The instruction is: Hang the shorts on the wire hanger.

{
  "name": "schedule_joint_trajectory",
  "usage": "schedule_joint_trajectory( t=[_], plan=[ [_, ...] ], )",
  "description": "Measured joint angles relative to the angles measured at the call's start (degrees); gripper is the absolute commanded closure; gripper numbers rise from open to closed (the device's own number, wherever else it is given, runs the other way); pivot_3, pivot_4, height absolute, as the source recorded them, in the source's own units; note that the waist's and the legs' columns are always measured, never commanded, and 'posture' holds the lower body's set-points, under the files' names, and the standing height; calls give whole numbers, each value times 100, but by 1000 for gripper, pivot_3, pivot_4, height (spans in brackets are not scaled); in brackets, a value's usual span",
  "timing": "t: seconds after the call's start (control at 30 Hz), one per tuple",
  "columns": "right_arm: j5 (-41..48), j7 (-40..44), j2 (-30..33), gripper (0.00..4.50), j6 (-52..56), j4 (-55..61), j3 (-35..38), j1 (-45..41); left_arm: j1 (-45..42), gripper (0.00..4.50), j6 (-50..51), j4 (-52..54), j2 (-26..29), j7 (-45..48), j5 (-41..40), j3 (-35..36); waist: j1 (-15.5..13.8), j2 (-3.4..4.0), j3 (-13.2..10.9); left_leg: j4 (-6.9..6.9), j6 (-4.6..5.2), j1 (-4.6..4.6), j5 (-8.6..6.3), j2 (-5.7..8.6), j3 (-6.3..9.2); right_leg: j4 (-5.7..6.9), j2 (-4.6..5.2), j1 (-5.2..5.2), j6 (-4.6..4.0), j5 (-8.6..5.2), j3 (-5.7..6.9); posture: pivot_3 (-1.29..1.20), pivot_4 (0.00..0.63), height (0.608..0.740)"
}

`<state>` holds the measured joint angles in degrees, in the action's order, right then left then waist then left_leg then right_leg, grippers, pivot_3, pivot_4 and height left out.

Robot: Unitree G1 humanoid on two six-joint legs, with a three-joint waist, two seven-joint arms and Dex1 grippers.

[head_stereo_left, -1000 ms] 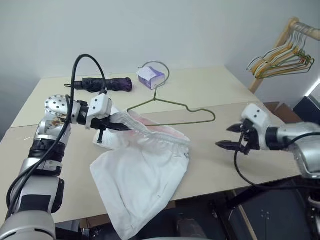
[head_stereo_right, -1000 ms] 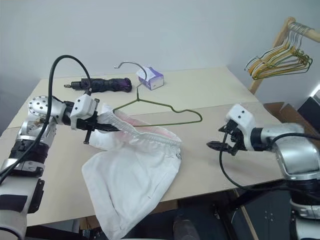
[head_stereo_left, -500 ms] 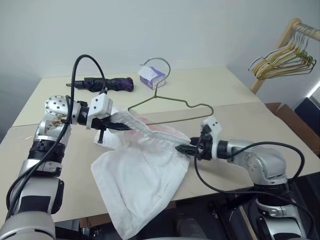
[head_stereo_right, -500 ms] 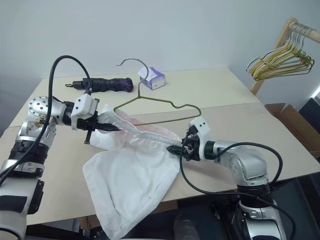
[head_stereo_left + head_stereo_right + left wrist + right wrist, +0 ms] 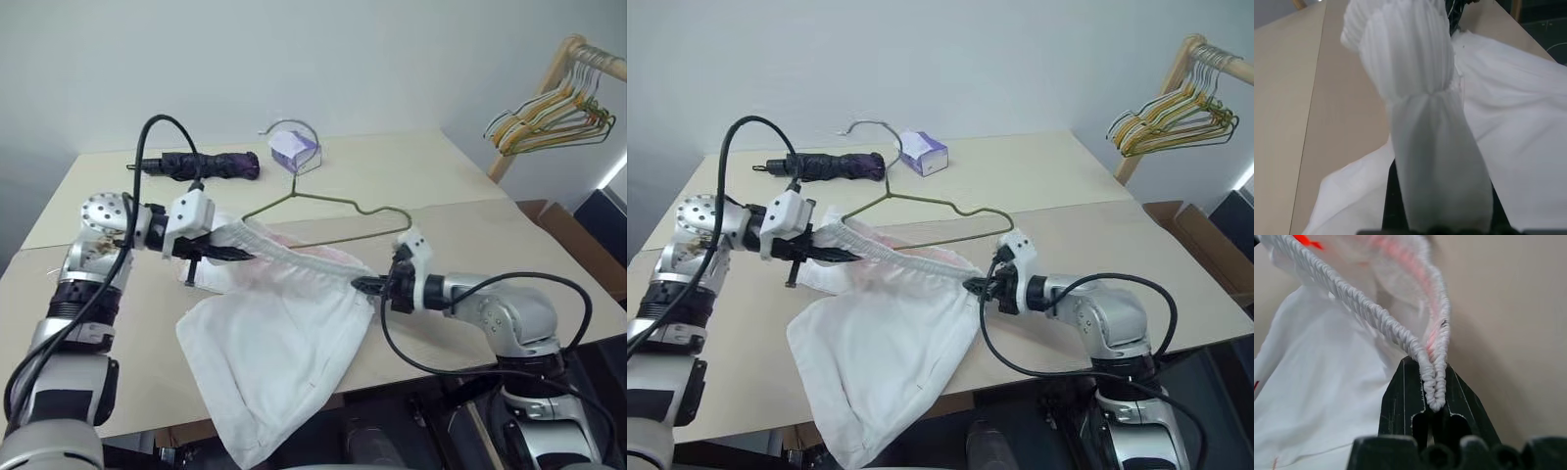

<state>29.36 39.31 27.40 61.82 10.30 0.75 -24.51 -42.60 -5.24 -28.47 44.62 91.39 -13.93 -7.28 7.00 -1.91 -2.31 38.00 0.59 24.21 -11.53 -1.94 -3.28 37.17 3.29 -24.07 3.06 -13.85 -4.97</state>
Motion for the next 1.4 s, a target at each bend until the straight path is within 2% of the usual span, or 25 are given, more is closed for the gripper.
schedule_joint_trajectory(
  t=[0.23, 0.4, 0.67, 1.0, 1.2, 1.4],
  plan=[
    [9, 8, 373, 4481, -352, -242, 142, -194, 168, 4500, -471, -441, 114, 42, 284, -173, -8, 0, 0, 0, 0, 1, 0, 0, -1, -2, 1, 1, 0, 0, 1, -73, 0, 740],
    [53, 118, 563, 4481, -485, -370, 141, -202, 35, 4500, -729, -831, 83, -349, 599, -274, -14, 0, 0, 0, 0, 2, 0, 0, -1, -2, 1, 1, 0, 0, 1, -74, 0, 740],
    [62, 258, 807, 4481, -660, -367, 103, -219, -18, 4500, -300, -859, -31, -272, 226, -117, 17, 0, 0, 0, 0, 1, 0, -1, -1, -1, 0, -1, 0, 0, 0, -79, 0, 740],
    [77, 354, 891, 4481, -668, -358, 85, -219, -18, 4500, -287, -862, -31, -173, 231, -73, 9, 0, 0, 0, 0, 2, 0, 0, -1, -1, 1, 0, 0, 0, 1, -90, 0, 740],
    [117, 416, 1000, 4481, -669, -354, 80, -222, -18, 4500, -687, -965, -31, -88, 367, -117, 14, 0, 0, 0, 0, 1, 0, -1, -2, -1, 1, 0, -1, 0, 1, -99, 0, 740],
    [123, 482, 1047, 4481, -674, -351, 74, -222, -50, 4500, -1356, -1400, -52, -557, 907, -359, 11, 0, 0, 0, 0, 2, 0, 0, -2, -1, 1, 0, -1, 1, 0, -104, 0, 740]
  ],
)
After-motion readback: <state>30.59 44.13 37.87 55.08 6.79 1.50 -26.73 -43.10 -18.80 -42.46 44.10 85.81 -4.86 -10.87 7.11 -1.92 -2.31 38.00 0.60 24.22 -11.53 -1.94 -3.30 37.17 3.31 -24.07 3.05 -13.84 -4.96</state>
